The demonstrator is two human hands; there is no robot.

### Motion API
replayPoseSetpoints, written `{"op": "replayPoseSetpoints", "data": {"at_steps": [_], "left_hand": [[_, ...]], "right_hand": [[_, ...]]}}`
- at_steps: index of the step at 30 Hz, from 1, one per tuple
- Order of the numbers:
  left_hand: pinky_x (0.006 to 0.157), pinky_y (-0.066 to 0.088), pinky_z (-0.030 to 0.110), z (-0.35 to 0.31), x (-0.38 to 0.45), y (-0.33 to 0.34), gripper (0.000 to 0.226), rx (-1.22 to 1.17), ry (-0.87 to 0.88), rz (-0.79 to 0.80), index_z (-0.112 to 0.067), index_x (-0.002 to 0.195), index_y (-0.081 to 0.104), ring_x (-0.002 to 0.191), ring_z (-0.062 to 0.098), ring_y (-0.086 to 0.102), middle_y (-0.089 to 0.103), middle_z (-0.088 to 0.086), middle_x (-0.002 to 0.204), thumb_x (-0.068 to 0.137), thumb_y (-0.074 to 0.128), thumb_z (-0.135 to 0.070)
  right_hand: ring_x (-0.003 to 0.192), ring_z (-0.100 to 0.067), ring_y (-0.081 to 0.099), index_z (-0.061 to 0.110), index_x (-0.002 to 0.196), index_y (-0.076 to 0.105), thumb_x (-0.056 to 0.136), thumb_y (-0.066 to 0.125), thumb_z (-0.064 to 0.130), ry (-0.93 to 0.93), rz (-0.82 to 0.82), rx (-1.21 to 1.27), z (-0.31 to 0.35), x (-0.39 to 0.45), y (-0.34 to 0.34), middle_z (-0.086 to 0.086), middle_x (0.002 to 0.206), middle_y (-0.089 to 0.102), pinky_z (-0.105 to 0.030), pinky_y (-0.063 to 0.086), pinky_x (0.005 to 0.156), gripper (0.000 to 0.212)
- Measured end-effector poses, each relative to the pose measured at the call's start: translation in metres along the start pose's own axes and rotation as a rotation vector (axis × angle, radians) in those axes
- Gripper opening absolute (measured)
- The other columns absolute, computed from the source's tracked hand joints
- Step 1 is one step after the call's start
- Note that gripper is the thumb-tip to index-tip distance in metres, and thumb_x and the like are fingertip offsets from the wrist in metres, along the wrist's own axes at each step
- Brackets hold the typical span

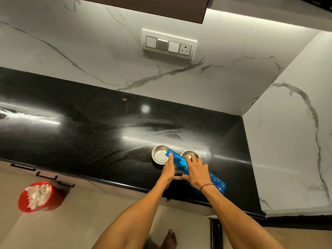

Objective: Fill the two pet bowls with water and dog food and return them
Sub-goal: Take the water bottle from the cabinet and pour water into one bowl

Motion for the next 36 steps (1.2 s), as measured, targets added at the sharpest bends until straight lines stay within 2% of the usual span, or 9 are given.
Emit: {"op": "replayPoseSetpoints", "data": {"at_steps": [4, 7, 13, 19, 25, 36], "left_hand": [[0.08, 0.066, 0.043, 0.001, 0.004, 0.0, 0.068, 0.008, -0.019, 0.021, -0.025, 0.147, 0.051, 0.12, 0.03, 0.07, 0.065, 0.014, 0.142, 0.106, 0.016, -0.067], [0.089, 0.065, 0.048, 0.004, 0.007, 0.001, 0.068, 0.019, -0.029, 0.032, -0.026, 0.146, 0.05, 0.125, 0.031, 0.068, 0.065, 0.014, 0.143, 0.105, 0.016, -0.068], [0.084, 0.067, 0.048, 0.015, 0.017, 0.001, 0.076, -0.019, -0.044, 0.029, -0.025, 0.153, 0.047, 0.123, 0.031, 0.069, 0.063, 0.016, 0.145, 0.103, 0.016, -0.073], [0.069, 0.066, 0.039, 0.024, 0.025, -0.003, 0.081, -0.032, -0.063, 0.031, -0.024, 0.157, 0.044, 0.121, 0.033, 0.07, 0.06, 0.017, 0.15, 0.101, 0.018, -0.076], [0.07, 0.066, 0.039, 0.027, 0.026, -0.005, 0.081, -0.034, -0.07, 0.037, -0.022, 0.157, 0.044, 0.12, 0.034, 0.07, 0.06, 0.019, 0.149, 0.102, 0.018, -0.074], [0.072, 0.067, 0.042, 0.033, 0.028, -0.004, 0.083, -0.047, -0.086, 0.042, -0.021, 0.158, 0.042, 0.115, 0.035, 0.072, 0.061, 0.022, 0.146, 0.101, 0.018, -0.076]], "right_hand": [[0.119, -0.03, 0.053, 0.029, 0.137, 0.031, 0.084, 0.074, 0.055, 0.006, 0.015, 0.002, -0.001, 0.002, 0.0, -0.003, 0.133, 0.05, -0.057, 0.052, 0.088, 0.073], [0.122, -0.031, 0.053, 0.03, 0.138, 0.03, 0.084, 0.074, 0.054, 0.019, 0.031, 0.017, -0.002, 0.002, 0.0, -0.003, 0.134, 0.05, -0.06, 0.051, 0.091, 0.074], [0.124, -0.032, 0.051, 0.029, 0.141, 0.032, 0.085, 0.074, 0.053, 0.02, 0.074, 0.013, -0.001, 0.002, 0.0, -0.004, 0.135, 0.049, -0.064, 0.049, 0.094, 0.074], [0.13, -0.034, 0.049, 0.028, 0.146, 0.03, 0.085, 0.074, 0.049, 0.026, 0.113, 0.001, 0.003, 0.002, 0.002, -0.005, 0.14, 0.048, -0.069, 0.046, 0.099, 0.077], [0.127, -0.033, 0.05, 0.029, 0.145, 0.03, 0.084, 0.074, 0.048, 0.031, 0.136, -0.016, 0.006, 0.002, 0.002, -0.004, 0.138, 0.048, -0.067, 0.048, 0.097, 0.078], [0.129, -0.034, 0.049, 0.029, 0.144, 0.03, 0.083, 0.074, 0.045, 0.04, 0.167, -0.011, 0.005, 0.0, 0.003, -0.005, 0.138, 0.048, -0.072, 0.044, 0.101, 0.077]]}}
Point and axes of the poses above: each hand's wrist, its own x-axis towards the middle knuckle, its own y-axis out of the palm, z = x × y, the point moved 7 cm from there along x, towards the middle knuckle
